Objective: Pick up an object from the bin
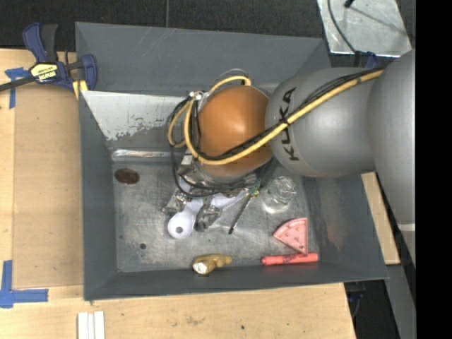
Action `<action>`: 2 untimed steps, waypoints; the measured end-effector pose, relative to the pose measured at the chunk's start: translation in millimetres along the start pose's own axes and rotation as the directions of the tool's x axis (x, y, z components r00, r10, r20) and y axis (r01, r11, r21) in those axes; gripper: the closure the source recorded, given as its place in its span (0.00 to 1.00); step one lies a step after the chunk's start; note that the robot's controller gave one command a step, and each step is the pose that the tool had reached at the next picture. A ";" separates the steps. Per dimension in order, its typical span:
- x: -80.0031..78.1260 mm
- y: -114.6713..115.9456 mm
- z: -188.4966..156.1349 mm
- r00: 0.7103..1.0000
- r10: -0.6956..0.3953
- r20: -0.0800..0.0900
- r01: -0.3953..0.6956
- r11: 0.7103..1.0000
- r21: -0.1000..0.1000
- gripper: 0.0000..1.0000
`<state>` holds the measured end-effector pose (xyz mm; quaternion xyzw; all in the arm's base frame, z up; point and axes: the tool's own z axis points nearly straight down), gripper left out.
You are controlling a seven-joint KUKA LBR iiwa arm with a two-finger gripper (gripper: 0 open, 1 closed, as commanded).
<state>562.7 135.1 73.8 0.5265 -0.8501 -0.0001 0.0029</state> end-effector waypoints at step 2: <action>0.9 1.0 -3.8 1.000 0.000 -0.001 0.000 1.000 -0.002 1.00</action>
Offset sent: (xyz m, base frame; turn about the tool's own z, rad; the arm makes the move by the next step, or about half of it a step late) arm 0.0000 0.0000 0.0861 0.0000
